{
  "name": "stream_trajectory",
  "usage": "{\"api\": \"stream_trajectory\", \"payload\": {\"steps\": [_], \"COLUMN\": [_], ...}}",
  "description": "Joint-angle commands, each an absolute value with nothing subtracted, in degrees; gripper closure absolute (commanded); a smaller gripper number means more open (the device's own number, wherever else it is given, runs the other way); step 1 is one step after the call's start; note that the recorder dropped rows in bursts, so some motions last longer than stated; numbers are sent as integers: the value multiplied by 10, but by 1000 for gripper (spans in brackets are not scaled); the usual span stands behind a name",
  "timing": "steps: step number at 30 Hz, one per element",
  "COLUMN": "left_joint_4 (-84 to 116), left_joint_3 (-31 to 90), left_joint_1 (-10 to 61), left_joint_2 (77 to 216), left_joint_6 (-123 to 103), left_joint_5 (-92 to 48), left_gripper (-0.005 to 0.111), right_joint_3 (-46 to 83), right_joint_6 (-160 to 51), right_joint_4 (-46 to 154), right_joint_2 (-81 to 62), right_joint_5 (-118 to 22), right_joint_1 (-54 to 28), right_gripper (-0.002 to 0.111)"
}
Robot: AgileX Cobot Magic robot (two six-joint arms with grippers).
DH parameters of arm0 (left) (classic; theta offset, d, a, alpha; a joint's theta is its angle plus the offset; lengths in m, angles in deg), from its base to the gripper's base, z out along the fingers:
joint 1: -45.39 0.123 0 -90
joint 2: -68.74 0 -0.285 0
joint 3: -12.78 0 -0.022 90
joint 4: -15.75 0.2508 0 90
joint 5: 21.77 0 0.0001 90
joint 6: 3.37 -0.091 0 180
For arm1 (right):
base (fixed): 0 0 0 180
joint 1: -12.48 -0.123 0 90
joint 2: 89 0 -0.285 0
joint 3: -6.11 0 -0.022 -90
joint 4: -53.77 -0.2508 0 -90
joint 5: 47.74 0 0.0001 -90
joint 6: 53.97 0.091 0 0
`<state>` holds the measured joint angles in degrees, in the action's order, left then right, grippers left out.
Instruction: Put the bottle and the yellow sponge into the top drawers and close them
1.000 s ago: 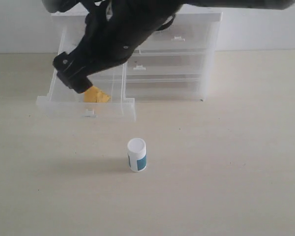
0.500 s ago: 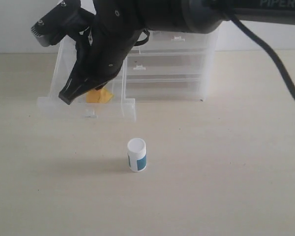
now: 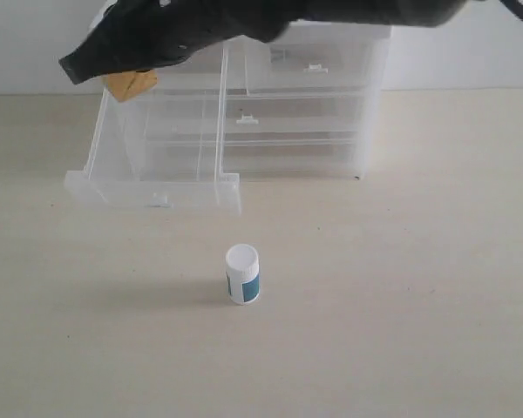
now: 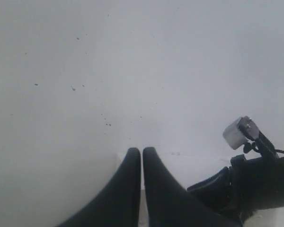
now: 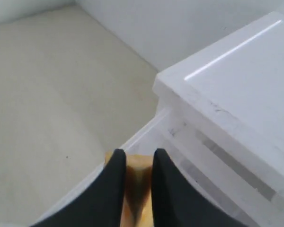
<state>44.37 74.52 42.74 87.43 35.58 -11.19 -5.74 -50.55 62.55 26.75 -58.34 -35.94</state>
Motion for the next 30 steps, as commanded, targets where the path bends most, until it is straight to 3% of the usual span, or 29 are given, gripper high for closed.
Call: {"api": "stream_trajectory", "payload": {"steps": [1, 4, 8, 14, 23, 26, 30], "left_joint_4": [442, 442, 442, 442, 442, 442, 442], "left_joint_3": [750, 750, 750, 750, 750, 750, 750], "left_joint_1": [429, 429, 429, 429, 429, 429, 429], "left_joint_2": [873, 873, 873, 873, 873, 873, 873], "left_joint_6": [357, 357, 357, 357, 357, 357, 357], "left_joint_5": [-107, -107, -107, -102, -103, -103, -106], "left_gripper": [103, 103, 103, 103, 103, 103, 103], "right_joint_3": [79, 159, 203, 217, 215, 215, 215], "right_joint_6": [-499, -625, -810, -814, -818, -833, -845], "right_joint_4": [637, 514, 335, 427, 403, 383, 378], "right_joint_2": [268, 268, 268, 269, 308, 315, 306], "right_joint_5": [-335, -169, -119, -120, -76, -86, -130], "right_joint_1": [-347, -347, -344, -346, -346, -346, -346], "right_gripper": [107, 107, 107, 107, 105, 89, 55]}}
